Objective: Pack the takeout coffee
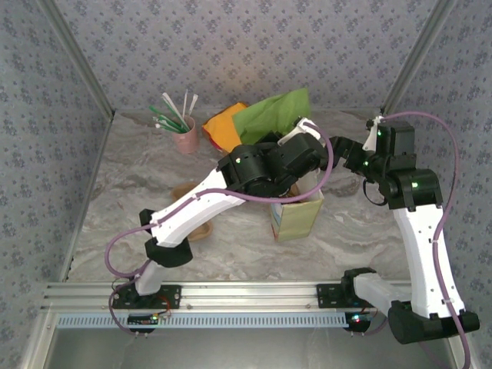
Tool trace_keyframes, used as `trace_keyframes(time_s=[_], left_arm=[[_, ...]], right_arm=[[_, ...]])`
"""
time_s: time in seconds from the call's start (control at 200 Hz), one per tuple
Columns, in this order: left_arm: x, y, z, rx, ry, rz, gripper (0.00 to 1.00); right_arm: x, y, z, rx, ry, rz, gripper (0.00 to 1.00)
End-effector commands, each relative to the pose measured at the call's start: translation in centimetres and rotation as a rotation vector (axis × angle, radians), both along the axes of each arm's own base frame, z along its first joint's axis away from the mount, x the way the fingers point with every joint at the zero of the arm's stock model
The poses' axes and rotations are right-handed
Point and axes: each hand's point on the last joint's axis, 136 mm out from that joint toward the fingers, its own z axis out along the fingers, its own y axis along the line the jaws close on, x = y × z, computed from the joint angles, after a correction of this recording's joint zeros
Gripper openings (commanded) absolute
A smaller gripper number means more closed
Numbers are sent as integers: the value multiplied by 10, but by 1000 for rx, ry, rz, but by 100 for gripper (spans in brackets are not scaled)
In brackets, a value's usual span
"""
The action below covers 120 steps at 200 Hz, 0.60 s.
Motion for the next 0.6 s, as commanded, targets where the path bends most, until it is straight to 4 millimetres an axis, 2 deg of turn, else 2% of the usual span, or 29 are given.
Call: trace_keyframes(time_s=[0.0,0.19,0.34,0.375,0.435,0.515,0.595], left_arm=[[3,4,-26,36,66,32,0],[6,-4,-55,82,123,41,0],[6,-7,-70,62,188,40,0],[6,-8,-74,56,205,38,3],[6,-9,-77,50,222,34,18],[3,-14,-73,17,234,11,52],[0,-18,-65,-30,242,-16,57]], right_arm=[[-3,-1,1,12,-4,-6,100],[-2,-1,0,9,0,-4,100],[0,0,-2,8,5,0,100],[0,0,-2,10,6,3,100],[1,1,-2,9,6,4,100],[2,1,-3,9,10,5,100],[3,1,-3,9,11,5,100]])
